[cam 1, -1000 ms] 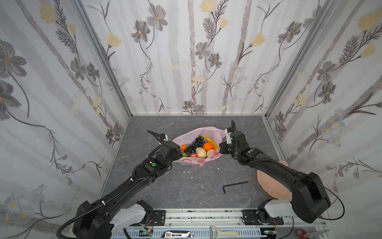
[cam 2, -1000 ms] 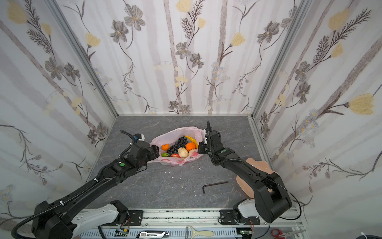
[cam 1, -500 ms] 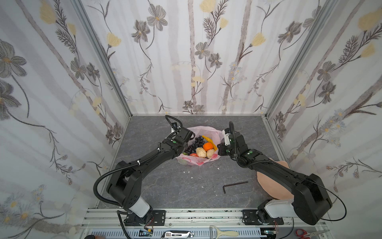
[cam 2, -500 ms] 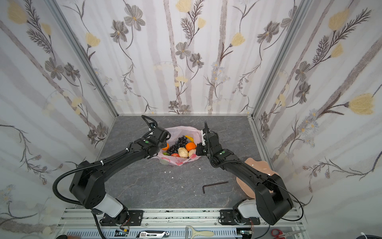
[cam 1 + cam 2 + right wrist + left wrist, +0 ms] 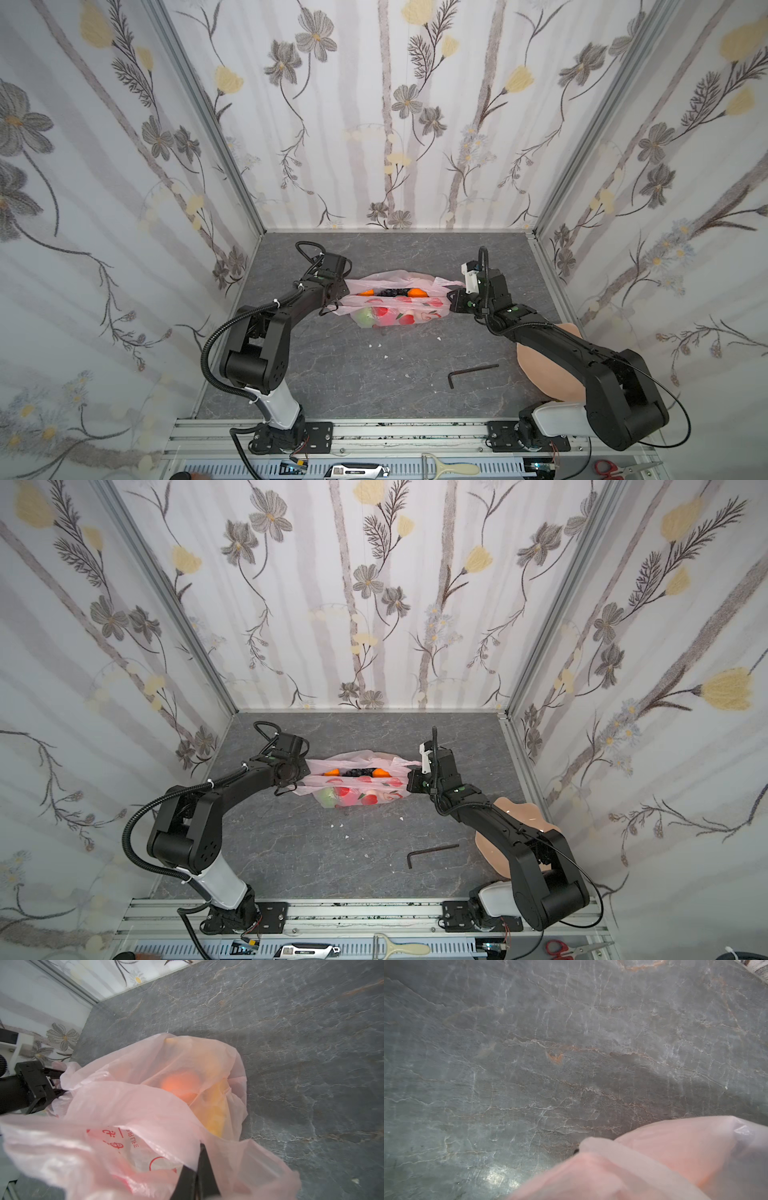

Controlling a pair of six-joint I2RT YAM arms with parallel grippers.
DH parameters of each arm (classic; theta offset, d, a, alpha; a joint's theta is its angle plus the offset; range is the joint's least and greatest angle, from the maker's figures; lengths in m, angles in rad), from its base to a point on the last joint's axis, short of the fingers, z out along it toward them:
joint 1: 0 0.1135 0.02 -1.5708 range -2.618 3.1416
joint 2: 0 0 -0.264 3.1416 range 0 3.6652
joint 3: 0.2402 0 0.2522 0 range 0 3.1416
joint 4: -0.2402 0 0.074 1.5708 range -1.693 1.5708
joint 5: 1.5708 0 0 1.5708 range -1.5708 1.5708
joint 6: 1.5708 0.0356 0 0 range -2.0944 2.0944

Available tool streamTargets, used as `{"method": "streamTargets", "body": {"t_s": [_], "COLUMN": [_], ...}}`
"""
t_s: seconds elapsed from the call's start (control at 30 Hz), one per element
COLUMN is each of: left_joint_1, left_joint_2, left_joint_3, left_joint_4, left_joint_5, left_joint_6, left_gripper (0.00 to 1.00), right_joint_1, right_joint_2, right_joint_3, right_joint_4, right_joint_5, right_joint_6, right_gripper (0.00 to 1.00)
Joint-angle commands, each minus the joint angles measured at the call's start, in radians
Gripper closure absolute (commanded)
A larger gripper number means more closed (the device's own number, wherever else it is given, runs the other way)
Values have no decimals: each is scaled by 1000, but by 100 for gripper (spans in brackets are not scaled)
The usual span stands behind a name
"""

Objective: Take the fake fruits out of the plastic bag

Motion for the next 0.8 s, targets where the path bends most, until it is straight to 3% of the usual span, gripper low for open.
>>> {"method": "streamTargets", "body": {"t_s": [0.0,0.17,0.23,0.3,0.5,0.63,0.77], "left_joint_1": [-29,-106,-132,-149,-170,-172,-170], "left_joint_2": [-24,-62,-78,-85,-91,-90,-68], "left_joint_3": [7,50,59,64,64,70,103], "left_joint_4": [103,100,98,93,83,81,57], "left_joint_5": [111,112,95,84,65,57,53], "left_joint_6": [-6,43,58,63,87,88,74], "left_gripper": [100,97,96,96,98,99,100], "right_joint_1": [9,60,76,89,161,211,215], "right_joint_2": [16,28,16,-14,-111,-89,46], "right_joint_3": [4,50,57,61,166,255,384], "right_joint_4": [85,2,-32,-68,-276,-314,-348], "right_joint_5": [-51,25,73,125,376,492,587], "right_joint_6": [35,-23,-43,-73,-223,-346,-360], "right_gripper": [100,100,85,64,33,21,15]}}
